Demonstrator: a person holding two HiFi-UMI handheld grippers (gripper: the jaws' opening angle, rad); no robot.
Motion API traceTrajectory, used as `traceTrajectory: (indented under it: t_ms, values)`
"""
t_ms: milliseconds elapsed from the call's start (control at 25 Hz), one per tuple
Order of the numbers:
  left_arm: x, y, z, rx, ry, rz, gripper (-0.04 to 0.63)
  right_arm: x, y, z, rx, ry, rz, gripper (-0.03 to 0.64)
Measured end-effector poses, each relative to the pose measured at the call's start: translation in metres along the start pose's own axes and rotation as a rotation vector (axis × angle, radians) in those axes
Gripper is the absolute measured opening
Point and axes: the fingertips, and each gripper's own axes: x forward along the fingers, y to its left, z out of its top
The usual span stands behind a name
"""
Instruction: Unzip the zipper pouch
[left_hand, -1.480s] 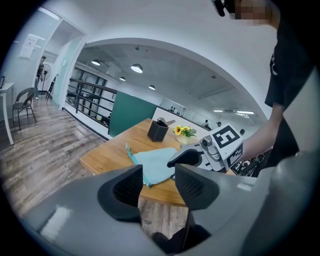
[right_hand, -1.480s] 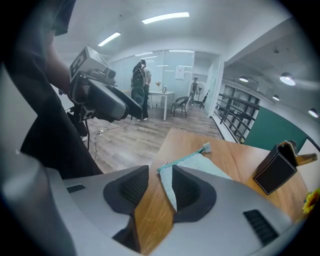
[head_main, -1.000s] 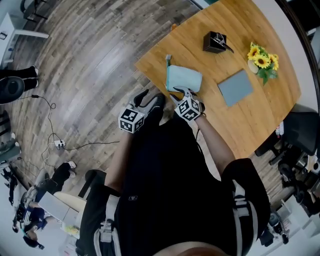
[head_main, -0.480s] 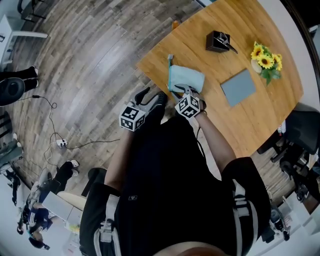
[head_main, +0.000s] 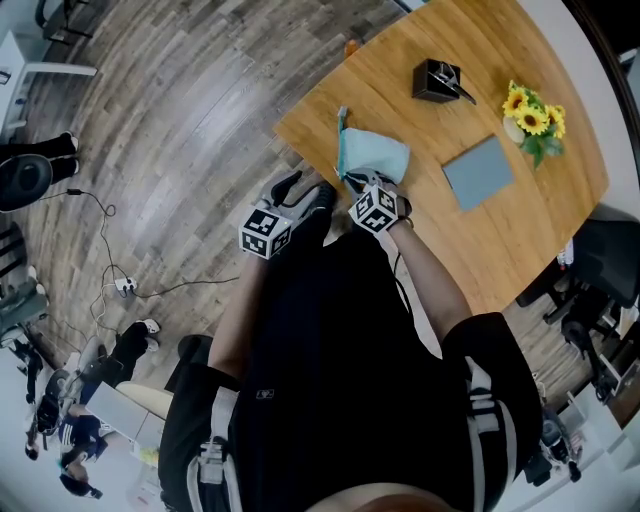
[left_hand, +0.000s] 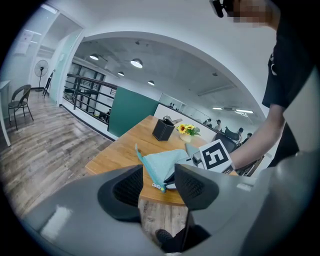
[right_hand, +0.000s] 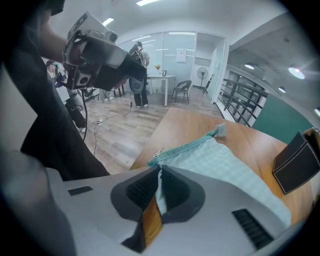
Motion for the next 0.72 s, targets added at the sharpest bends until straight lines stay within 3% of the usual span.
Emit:
traceTrajectory:
  t_ms: [320, 720]
  values:
    - [-0.001, -0.013, 0.001, 0.003, 0.009, -0.030, 0.186, -0.023, -0.006, 0.011, 0.030, -0.065, -0.030, 0.012]
    - [0.016, -0.047, 0.008, 0.050, 0.028, -0.119, 0.167, -0.064, -0.004, 0.019, -0.005, -0.109, -0.070, 0.012]
